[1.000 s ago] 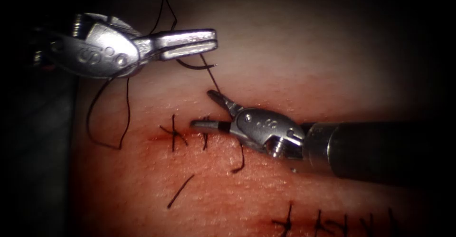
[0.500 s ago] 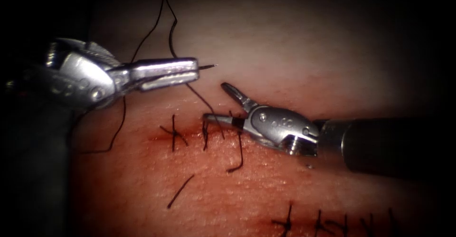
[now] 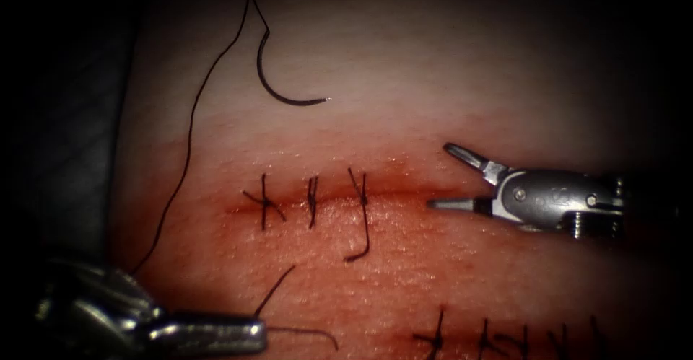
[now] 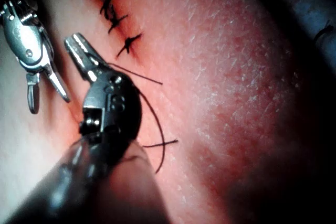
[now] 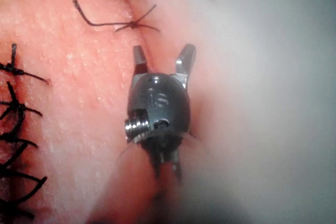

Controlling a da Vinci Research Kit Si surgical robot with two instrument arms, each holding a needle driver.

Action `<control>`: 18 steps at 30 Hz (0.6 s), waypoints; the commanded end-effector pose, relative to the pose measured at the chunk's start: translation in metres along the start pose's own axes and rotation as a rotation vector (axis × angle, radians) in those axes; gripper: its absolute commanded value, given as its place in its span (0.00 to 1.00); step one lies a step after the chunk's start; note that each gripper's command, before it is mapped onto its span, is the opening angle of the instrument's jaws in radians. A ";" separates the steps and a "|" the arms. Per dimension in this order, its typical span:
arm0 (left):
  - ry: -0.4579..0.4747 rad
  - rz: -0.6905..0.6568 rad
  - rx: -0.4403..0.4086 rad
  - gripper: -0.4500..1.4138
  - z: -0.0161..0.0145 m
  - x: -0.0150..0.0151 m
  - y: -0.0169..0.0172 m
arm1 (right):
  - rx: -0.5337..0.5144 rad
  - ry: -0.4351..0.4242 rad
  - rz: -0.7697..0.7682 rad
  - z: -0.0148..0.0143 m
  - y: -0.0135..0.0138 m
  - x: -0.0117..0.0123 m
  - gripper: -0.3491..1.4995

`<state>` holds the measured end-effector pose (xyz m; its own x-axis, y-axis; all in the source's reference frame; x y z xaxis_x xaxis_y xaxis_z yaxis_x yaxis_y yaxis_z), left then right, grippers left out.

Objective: Wound Closure
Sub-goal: With the left, set the suture down, then with the left, grasp the remaining suture end.

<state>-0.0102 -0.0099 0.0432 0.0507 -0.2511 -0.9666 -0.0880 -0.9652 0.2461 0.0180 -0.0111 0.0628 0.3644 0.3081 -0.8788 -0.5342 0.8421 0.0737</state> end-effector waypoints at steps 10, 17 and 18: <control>-0.081 -0.338 -0.141 0.96 -0.0008 -0.0036 0.0034 | 0.055 -0.008 -0.030 0.0016 -0.0006 -0.0011 0.99; -0.292 -0.563 -0.017 0.62 -0.0034 -0.0096 -0.0001 | 0.072 -0.011 -0.032 0.0017 -0.0009 -0.0011 0.99; -0.300 -0.588 -0.010 0.53 -0.0038 -0.0114 -0.0014 | 0.073 -0.012 -0.033 0.0017 -0.0010 -0.0011 0.99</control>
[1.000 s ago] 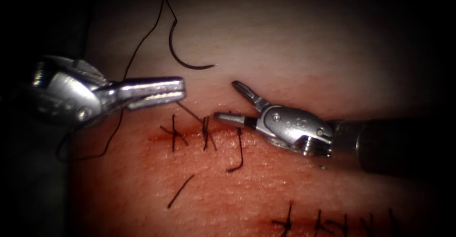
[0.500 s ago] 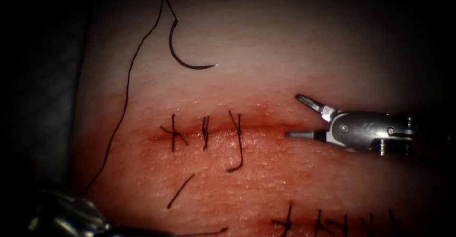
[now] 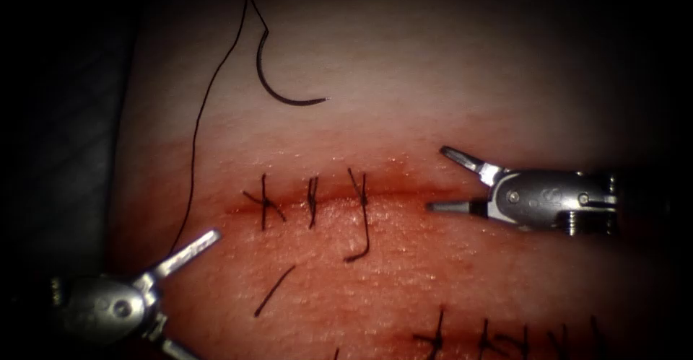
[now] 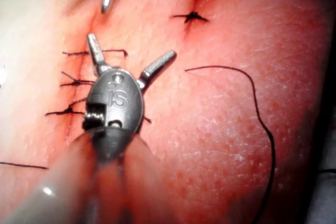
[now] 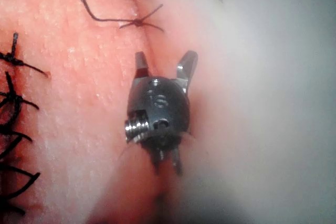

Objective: Wound Closure
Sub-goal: With the left, grasp the remaining suture end.

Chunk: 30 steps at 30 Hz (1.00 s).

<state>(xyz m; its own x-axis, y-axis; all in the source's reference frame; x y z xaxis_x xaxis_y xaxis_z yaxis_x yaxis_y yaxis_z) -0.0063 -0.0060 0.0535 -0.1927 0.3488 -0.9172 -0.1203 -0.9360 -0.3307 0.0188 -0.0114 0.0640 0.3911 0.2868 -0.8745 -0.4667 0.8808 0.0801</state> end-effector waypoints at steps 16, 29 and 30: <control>-0.392 -0.210 0.084 0.51 0.0094 -0.0059 -0.0021 | 0.047 -0.102 -0.022 0.0002 -0.0022 -0.0005 0.99; -0.672 -0.177 0.119 0.39 0.0159 -0.0076 -0.0001 | 0.017 -0.188 -0.021 -0.0003 -0.0030 0.0002 0.99; -0.678 -0.175 0.119 0.39 0.0161 -0.0079 -0.0001 | 0.017 -0.188 -0.021 -0.0003 -0.0030 0.0002 0.99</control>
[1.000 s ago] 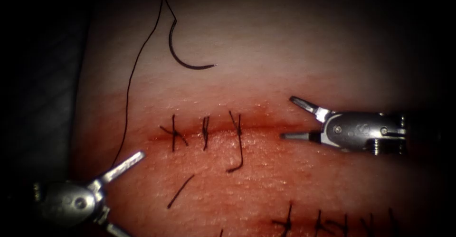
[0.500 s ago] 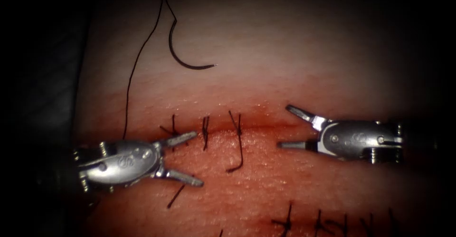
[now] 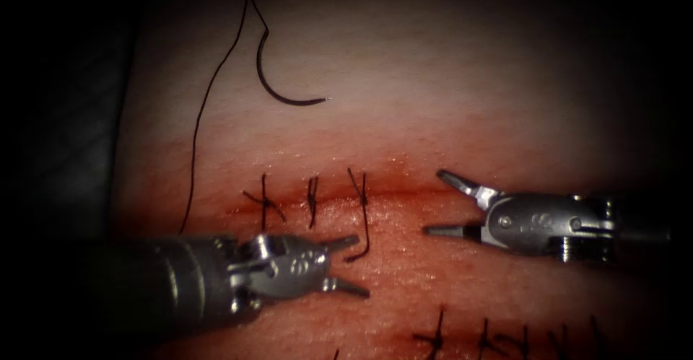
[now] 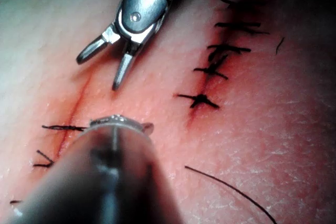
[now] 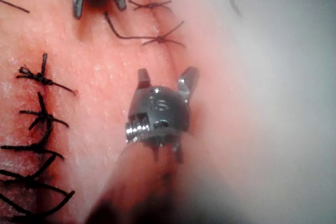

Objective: Wound Closure
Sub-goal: With the left, grasp the remaining suture end, then cut the suture with the right end-effector.

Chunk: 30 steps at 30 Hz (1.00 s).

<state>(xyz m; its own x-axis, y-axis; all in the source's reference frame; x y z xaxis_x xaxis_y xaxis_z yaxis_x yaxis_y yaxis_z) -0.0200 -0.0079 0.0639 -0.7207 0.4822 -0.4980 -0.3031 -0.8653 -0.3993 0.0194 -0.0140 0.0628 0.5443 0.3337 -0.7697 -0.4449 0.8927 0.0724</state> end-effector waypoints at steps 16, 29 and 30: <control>-0.066 -0.004 0.042 0.00 0.0021 -0.0009 -0.0011 | -0.003 -0.001 -0.001 0.0011 -0.0008 0.0001 0.99; -0.048 0.077 0.058 0.00 -0.0007 -0.0007 -0.0033 | 0.099 0.119 -0.087 0.0021 -0.0029 0.0017 0.99; -0.027 0.073 0.064 0.00 -0.0011 -0.0003 -0.0038 | 0.104 0.134 -0.123 0.0028 -0.0033 0.0021 0.99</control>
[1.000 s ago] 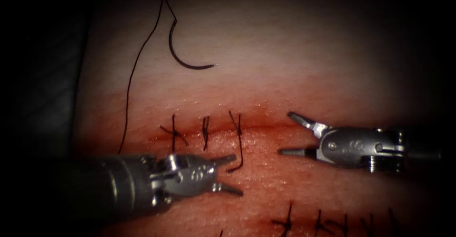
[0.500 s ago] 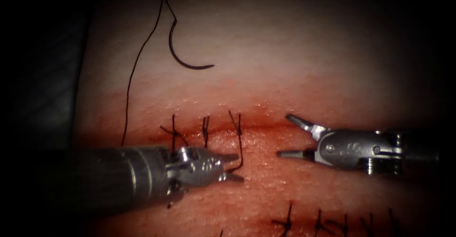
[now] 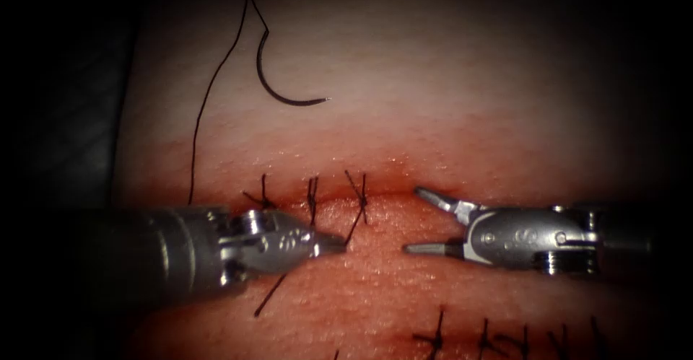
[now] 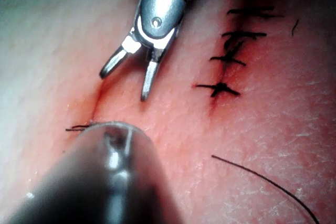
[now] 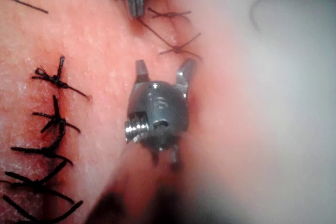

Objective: Wound Closure
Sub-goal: Cut the suture with the right end-effector.

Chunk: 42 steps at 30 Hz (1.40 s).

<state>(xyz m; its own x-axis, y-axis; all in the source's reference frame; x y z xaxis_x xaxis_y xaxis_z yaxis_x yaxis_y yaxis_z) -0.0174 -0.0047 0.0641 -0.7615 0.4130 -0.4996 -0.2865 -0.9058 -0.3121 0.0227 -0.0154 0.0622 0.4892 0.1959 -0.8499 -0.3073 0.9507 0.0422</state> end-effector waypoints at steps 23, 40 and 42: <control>0.031 0.016 0.038 0.00 -0.0005 0.0022 -0.0006 | -0.122 0.225 -0.105 0.0093 -0.0010 0.0031 0.98; 0.041 0.023 0.025 0.00 -0.0005 0.0021 0.0005 | -0.095 0.245 -0.231 0.0106 -0.0018 0.0029 0.00; 0.043 0.025 0.023 0.00 -0.0006 0.0019 0.0008 | -0.065 0.219 -0.233 0.0110 -0.0018 0.0025 0.02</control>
<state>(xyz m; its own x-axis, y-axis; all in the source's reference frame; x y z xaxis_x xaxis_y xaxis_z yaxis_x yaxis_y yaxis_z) -0.0182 -0.0047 0.0620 -0.7442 0.3935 -0.5398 -0.2813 -0.9175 -0.2810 0.0329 -0.0140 0.0653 0.3696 -0.0889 -0.9249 -0.2599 0.9458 -0.1948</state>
